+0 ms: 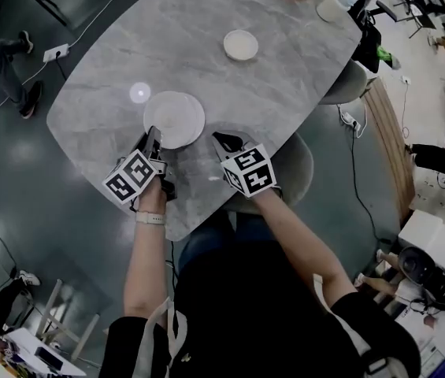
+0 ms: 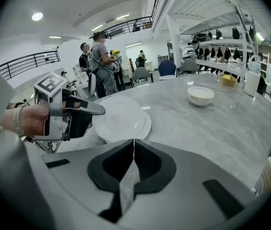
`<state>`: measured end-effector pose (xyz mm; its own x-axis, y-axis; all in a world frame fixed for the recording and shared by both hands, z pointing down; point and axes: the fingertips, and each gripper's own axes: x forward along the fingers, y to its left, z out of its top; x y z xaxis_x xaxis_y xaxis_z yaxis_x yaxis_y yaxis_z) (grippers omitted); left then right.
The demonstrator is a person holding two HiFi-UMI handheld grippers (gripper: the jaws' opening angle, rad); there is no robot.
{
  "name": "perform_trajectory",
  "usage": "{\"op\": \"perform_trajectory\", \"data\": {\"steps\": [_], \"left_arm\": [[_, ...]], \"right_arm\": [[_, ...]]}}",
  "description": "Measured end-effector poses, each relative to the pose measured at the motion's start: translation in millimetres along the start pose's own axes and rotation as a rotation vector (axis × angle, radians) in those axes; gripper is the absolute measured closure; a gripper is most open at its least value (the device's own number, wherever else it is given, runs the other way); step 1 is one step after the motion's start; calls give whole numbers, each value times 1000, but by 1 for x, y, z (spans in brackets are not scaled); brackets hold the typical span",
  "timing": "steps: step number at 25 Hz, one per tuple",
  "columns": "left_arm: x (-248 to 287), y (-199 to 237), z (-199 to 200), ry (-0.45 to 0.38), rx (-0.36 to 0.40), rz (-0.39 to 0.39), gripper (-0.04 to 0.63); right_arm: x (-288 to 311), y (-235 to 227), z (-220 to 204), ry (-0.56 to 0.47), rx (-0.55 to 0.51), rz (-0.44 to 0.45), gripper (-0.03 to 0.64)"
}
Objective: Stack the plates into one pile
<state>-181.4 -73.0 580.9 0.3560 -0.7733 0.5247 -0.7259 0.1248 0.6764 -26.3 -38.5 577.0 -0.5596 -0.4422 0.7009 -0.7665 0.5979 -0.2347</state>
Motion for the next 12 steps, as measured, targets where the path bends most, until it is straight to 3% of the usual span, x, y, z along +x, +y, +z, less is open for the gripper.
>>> {"op": "perform_trajectory", "data": {"steps": [7,12], "left_arm": [[15,-5,-7,22,-2,-10,571],[19,5,-12,55,72,55,553]], "right_arm": [[-13,-16,-9,-1,38,-26,601],[-16,-18,-17,1,60,-34,601]]}}
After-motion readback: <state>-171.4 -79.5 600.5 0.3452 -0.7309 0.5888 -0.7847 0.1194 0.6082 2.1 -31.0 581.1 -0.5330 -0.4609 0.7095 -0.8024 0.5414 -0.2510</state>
